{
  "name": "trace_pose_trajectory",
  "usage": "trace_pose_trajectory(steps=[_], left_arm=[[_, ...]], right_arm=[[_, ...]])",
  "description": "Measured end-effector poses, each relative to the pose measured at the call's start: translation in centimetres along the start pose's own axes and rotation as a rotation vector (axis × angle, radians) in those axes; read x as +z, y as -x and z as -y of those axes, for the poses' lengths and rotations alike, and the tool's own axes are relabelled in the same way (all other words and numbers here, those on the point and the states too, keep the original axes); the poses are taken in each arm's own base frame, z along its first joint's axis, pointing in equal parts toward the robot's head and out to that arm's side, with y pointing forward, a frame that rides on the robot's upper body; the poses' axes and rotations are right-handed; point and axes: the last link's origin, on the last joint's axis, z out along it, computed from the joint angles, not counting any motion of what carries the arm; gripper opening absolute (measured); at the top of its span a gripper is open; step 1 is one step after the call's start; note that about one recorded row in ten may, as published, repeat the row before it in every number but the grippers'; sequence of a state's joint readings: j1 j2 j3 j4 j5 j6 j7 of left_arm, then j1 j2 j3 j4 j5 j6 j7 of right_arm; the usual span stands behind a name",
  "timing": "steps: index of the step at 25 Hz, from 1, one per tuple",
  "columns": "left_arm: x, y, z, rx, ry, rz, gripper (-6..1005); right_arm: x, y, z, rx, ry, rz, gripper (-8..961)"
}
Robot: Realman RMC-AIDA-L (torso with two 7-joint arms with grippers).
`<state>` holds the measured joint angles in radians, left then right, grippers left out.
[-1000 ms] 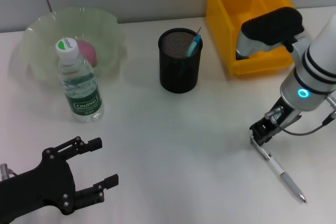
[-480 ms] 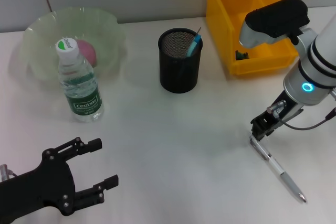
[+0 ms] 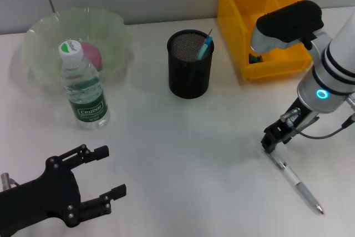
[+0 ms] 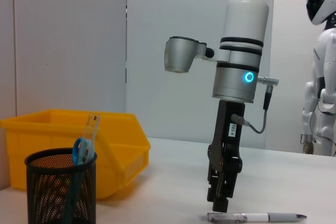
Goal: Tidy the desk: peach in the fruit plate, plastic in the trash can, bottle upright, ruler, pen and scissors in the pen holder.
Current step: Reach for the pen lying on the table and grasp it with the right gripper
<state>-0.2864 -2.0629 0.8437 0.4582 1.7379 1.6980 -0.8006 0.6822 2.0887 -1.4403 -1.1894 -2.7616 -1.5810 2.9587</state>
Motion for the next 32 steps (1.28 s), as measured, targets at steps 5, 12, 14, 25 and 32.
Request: trace_pose_trajectory(steps=[5, 12, 14, 25, 32], left_arm=[[0.0, 0.0, 0.0, 0.000, 0.001, 0.000, 784], [0.1, -0.1, 0.1, 0.002, 0.003, -0.001, 784], [0.1, -0.1, 0.1, 0.002, 0.004, -0.001, 784], [0.1, 0.0, 0.0, 0.000, 0.004, 0.001, 784], [0.1, 0.0, 0.0, 0.001, 0.004, 0.001, 784]], right_arm=[[0.4, 0.0, -0.1, 0.001, 0.003, -0.003, 399], [0.7, 0.2, -0.3, -0.012, -0.001, -0.014, 398], [0.8, 0.2, -0.4, -0.017, -0.003, -0.014, 398], [1.2, 0.4, -0.4, -0.020, -0.004, -0.029, 399], [1.5, 0.5, -0.5, -0.020, -0.005, -0.037, 398]])
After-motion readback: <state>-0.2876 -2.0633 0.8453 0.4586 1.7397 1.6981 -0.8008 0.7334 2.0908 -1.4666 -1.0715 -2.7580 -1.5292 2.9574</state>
